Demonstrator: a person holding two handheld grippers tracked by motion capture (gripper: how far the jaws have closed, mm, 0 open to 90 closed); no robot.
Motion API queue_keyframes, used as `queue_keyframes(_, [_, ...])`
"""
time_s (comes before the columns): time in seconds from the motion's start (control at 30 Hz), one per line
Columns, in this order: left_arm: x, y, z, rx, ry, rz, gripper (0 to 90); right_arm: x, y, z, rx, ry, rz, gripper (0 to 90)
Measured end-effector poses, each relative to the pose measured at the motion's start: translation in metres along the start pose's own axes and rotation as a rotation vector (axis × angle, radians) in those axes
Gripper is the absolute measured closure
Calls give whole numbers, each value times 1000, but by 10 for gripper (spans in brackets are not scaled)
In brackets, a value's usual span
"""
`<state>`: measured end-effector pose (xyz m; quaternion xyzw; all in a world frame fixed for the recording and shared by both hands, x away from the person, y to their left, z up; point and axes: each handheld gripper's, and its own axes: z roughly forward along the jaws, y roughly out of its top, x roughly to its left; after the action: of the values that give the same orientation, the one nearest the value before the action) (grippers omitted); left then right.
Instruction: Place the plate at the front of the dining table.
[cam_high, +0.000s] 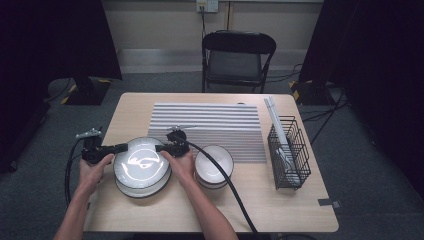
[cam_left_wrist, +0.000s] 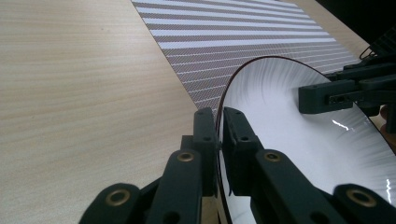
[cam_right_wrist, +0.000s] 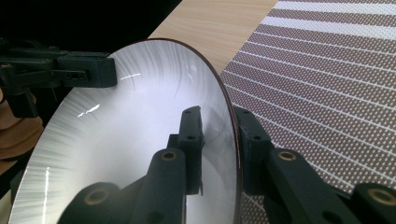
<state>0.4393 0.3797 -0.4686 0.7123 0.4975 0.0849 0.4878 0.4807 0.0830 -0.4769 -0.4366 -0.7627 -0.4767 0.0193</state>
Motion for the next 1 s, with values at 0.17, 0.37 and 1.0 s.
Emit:
queue_keyframes(0.17, [2,-3,-1,21,-2,-12,757,-3,-1,-3,-24,12,4,818])
queue_keyframes(0.37, [2,-1,-1,13,-15,-4,844,-4,0,-5,-52,7,6,841])
queue_keyframes(1.0, [5,-3,-5,18,-15,-27,810,-2,6,-8,-90,9,-45,855])
